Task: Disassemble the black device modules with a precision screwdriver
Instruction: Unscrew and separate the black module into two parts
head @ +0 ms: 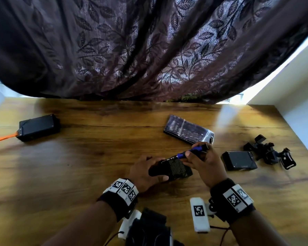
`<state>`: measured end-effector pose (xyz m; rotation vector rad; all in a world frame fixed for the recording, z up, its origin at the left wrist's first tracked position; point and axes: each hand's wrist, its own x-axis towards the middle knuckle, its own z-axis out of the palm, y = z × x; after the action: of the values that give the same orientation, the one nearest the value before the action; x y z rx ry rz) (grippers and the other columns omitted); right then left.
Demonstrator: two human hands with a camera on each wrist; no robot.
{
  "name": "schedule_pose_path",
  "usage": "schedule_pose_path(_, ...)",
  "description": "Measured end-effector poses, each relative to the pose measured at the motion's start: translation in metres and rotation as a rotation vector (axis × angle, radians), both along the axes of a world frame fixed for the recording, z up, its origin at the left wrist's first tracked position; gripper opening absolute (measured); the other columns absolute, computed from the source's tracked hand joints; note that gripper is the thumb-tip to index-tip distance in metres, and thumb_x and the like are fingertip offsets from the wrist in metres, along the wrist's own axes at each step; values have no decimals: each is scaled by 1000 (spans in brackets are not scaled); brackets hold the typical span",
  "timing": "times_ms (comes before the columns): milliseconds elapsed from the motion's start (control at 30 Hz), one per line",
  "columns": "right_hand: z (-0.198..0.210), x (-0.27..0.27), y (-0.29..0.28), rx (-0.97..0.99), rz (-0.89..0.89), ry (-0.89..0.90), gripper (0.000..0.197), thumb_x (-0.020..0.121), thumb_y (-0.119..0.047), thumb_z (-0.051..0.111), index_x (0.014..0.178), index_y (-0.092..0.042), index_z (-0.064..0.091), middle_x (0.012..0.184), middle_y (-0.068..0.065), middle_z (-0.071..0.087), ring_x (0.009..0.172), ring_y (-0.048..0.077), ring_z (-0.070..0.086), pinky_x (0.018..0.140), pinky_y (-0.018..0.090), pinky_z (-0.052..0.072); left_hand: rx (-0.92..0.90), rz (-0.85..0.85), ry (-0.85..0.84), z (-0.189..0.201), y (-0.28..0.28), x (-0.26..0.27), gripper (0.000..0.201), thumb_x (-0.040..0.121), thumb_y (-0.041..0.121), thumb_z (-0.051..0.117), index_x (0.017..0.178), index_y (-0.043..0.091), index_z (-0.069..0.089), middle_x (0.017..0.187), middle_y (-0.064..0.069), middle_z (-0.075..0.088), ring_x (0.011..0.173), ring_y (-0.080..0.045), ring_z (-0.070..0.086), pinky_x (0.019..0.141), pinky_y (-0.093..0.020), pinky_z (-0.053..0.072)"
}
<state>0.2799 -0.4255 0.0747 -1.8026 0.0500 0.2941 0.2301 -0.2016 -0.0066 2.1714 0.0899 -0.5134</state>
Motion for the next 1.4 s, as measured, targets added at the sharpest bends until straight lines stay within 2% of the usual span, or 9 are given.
schedule_pose_path(200,-8,0,2,-18,-35,25,25,80,-35,79,97,-32,61,99,12,76,93,31,75,90,56,58,-19,-5,8,-2,2,0,77,70,75,71,140,58,44,145,12,32,131,-17,42,112,-50,41)
schedule_pose_path(333,-10,1,2,139,-108,123,16,94,-6,67,104,-7,54,104,23,73,95,38,75,82,45,61,-22,4,-4,0,1,0,71,77,63,76,141,56,46,143,14,32,130,-15,42,112,-47,41)
schedule_pose_path(467,-5,0,4,186,-114,151,14,96,-1,61,107,-2,52,104,26,72,92,35,75,72,31,62,-23,1,-6,5,0,-1,70,80,61,76,142,54,46,144,14,32,130,-14,42,112,-45,41)
schedule_pose_path(933,-7,-4,0,157,-113,135,11,95,-4,64,102,-7,56,98,19,76,94,34,75,87,47,57,-13,10,-46,-1,-1,0,69,79,60,77,140,58,46,141,14,32,129,-14,42,112,-49,40)
schedule_pose_path(1033,-2,-5,2,39,-62,41,15,92,-7,70,102,-10,59,94,14,76,92,27,76,85,43,60,-7,11,-50,-4,-1,0,69,78,62,76,139,59,45,141,15,33,128,-14,42,112,-50,40)
schedule_pose_path(1100,8,-4,3,-151,4,-96,20,87,-9,77,99,-13,62,90,6,74,86,11,73,74,22,58,-21,7,-45,-8,0,0,69,76,66,75,136,64,42,140,16,32,129,-15,41,112,-51,39)
schedule_pose_path(1167,23,0,5,-355,139,-213,22,83,-14,81,94,-20,64,90,-3,71,80,0,68,68,12,53,-30,4,-48,-10,1,1,69,75,68,74,135,66,40,139,17,31,131,-16,40,113,-52,38)
schedule_pose_path(1333,69,15,29,-782,600,-375,21,83,-17,79,85,-30,63,84,-17,64,77,-4,60,62,6,41,-33,12,-77,-12,0,0,72,73,71,72,138,59,44,139,14,32,130,-16,41,113,-51,39)
schedule_pose_path(1400,79,20,46,-904,792,-415,18,86,-13,74,88,-28,63,89,-17,61,80,-1,57,67,9,39,-42,23,-86,-14,-1,0,76,70,75,70,140,55,46,140,12,33,130,-16,42,112,-50,40)
